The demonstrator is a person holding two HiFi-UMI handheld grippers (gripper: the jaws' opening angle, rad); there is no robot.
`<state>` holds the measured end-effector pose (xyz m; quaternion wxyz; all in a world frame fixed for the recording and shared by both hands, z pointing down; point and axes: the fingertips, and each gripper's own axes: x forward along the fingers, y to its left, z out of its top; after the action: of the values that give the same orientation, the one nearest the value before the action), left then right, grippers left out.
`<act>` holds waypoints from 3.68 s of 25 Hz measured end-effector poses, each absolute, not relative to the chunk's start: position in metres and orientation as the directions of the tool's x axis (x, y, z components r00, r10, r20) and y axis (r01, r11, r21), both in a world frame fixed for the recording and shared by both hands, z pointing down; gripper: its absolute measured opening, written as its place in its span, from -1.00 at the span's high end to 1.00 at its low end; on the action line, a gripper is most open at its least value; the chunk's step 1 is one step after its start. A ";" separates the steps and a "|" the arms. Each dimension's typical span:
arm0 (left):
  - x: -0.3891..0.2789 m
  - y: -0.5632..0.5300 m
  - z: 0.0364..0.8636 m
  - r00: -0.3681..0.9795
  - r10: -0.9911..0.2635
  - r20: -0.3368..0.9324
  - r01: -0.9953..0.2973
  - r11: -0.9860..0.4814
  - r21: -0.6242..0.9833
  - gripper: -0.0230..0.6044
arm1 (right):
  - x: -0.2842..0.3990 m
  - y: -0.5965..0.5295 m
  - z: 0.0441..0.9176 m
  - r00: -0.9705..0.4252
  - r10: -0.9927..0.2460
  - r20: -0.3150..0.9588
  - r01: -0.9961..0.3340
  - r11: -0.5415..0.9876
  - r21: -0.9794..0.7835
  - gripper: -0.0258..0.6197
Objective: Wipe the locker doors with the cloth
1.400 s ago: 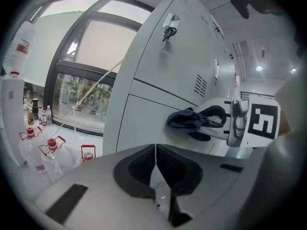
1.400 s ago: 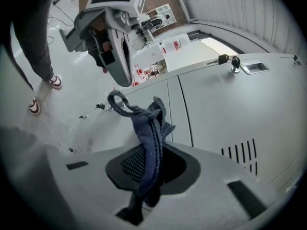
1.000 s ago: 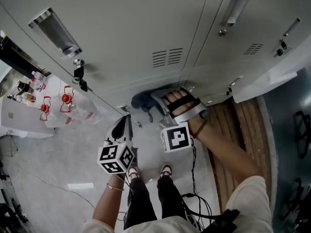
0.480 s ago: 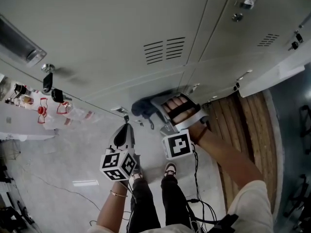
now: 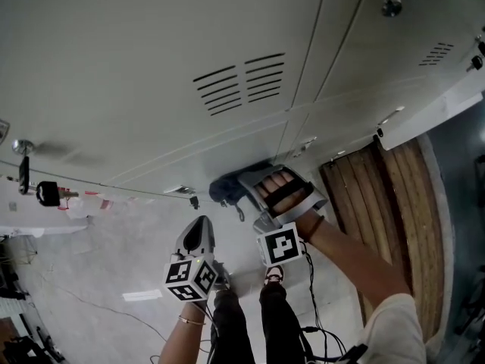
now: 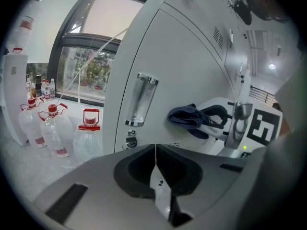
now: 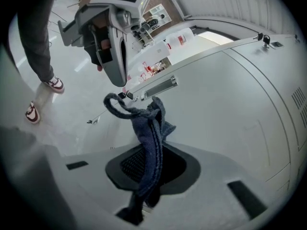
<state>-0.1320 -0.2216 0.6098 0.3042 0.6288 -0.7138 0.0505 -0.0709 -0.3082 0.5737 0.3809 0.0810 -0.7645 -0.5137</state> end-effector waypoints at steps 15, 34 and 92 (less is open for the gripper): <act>-0.128 -0.221 0.667 0.007 -0.851 0.525 -0.923 0.196 0.332 0.90 | -0.069 -0.311 0.644 -0.672 -0.532 0.515 0.272 0.469 0.840 0.79; -0.127 -0.209 0.707 0.041 -0.838 0.544 -0.931 0.166 0.325 0.90 | -0.073 -0.312 0.717 -0.619 -0.565 0.546 0.305 0.468 0.829 0.78; -0.071 -0.217 0.379 0.126 -0.937 0.325 -0.971 -0.049 0.235 0.90 | 0.019 -0.243 0.430 -0.514 -0.647 0.564 -0.680 0.708 0.192 0.78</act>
<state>-0.0709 -0.2168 0.3788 0.2007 0.7229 -0.6598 0.0418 0.0186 -0.2425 0.4297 0.3123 0.3813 -0.8697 0.0267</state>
